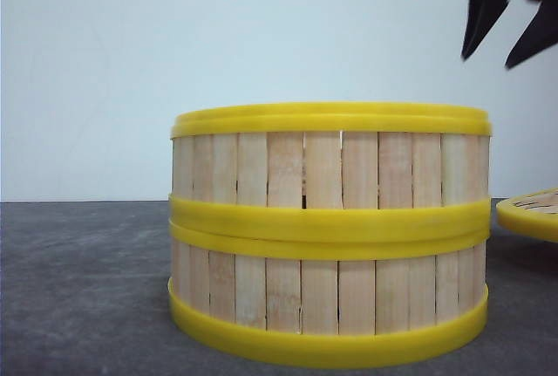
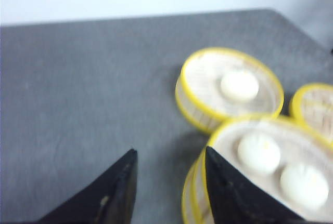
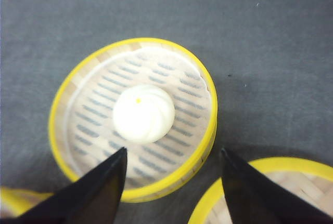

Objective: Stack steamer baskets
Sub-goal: 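Release the basket and move the right gripper to the third basket's rim, then lift the third basket with the right gripper onto the two-basket stack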

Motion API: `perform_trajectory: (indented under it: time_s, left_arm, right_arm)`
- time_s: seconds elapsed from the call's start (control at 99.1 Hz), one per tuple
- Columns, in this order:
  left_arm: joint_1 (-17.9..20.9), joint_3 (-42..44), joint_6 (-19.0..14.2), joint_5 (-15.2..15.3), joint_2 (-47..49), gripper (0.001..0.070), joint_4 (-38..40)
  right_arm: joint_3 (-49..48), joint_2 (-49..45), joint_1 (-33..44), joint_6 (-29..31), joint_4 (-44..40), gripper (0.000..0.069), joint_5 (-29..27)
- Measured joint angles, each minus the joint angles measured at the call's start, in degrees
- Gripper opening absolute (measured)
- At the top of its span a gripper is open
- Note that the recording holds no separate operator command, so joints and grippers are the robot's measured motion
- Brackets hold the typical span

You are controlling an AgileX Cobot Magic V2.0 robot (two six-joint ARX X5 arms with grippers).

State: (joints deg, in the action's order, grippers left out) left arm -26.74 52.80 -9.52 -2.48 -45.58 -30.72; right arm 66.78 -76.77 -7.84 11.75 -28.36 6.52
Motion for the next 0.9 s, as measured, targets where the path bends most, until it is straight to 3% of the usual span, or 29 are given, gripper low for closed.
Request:
perform_trajectory:
  time_s: [0.131,0.343,0.696,0.767,0.898]
  left_arm:
    - [-0.39,-6.38,-1.05,-0.33,9.81,0.0234,-1.31]
    - [-0.7,-6.69,-1.88,-0.48,22.71,0.0234,-4.26]
    - [-0.7,-6.69,-1.92,-0.46,27.52,0.0234,-11.54]
    - [-0.7,-6.69,-1.92,-0.48,27.52,0.0234,-12.46]
    - [-0.7,-6.69,-1.92,-0.46,27.52,0.0234,-13.31]
  right_arm:
    - [1.33,-7.1,0.96,0.0,2.43,0.0342,0.0]
    - [1.33,-17.55,2.47,0.72,7.82,0.0342,0.0]
    - [1.33,-26.21,2.91,3.48,15.43,0.0338,-0.52]
    - [1.33,-26.82,2.91,4.13,16.37,0.0309,-0.59]
    - [1.36,-26.99,2.91,5.01,17.57,0.0195,-0.72]
